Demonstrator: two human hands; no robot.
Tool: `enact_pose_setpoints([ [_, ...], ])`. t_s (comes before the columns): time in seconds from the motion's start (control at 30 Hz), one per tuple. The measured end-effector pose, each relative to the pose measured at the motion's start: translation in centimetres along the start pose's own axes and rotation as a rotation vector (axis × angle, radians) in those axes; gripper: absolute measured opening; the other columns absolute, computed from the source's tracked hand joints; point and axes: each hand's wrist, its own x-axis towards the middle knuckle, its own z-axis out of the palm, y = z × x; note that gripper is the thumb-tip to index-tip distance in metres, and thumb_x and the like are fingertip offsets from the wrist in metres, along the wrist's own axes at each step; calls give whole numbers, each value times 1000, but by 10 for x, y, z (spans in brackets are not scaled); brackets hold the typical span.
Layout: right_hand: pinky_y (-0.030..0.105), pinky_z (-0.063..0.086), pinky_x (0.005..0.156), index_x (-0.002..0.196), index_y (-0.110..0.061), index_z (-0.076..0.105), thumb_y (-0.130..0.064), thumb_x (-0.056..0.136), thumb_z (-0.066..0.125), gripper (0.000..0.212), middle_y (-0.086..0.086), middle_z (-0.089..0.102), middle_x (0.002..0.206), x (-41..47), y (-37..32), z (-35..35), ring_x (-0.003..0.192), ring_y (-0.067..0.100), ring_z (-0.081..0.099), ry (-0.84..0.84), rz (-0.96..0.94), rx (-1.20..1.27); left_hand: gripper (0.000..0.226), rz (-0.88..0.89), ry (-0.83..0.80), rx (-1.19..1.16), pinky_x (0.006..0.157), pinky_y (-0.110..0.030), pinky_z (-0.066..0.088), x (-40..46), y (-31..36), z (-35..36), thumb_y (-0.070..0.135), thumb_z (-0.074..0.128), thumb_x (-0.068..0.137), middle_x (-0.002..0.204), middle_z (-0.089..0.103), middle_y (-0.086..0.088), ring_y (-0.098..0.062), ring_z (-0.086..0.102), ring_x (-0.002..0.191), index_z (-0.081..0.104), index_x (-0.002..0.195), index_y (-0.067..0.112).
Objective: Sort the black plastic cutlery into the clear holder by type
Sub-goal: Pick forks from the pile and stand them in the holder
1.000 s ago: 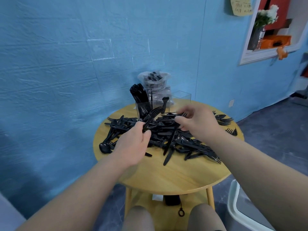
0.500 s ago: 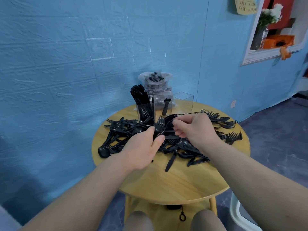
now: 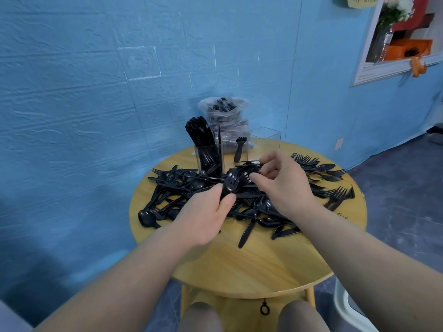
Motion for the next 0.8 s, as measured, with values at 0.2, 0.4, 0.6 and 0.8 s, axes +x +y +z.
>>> enact_pose_setpoints([
  [0.2,19,56,68,99,-21,65,-10,92,58,15,-3,69,78,-1,0,8,67,6,68,-147,48,219,33,-40,24,-148,64,-23,37,0,-4,-3,37,28,103,69,52,14,0,50,66,59,99,26],
  [0.4,20,56,71,85,-23,64,-11,92,58,15,-1,70,76,4,5,-1,70,8,68,-126,19,122,29,-12,161,-17,83,-27,48,9,-7,-11,33,39,101,100,59,7,-9,57,89,59,81,29],
  [0.6,23,57,75,88,-18,68,-5,91,59,15,3,71,82,1,8,-2,75,12,68,-195,-19,121,27,-86,281,-169,60,-20,42,23,-12,-14,34,54,95,61,57,11,0,49,51,67,75,21],
  [0.8,24,57,75,82,-24,67,-4,90,60,23,3,72,81,3,5,7,75,12,68,-205,9,225,43,48,111,-10,50,-19,33,27,-6,-7,36,39,101,55,46,4,-7,41,50,51,69,10],
])
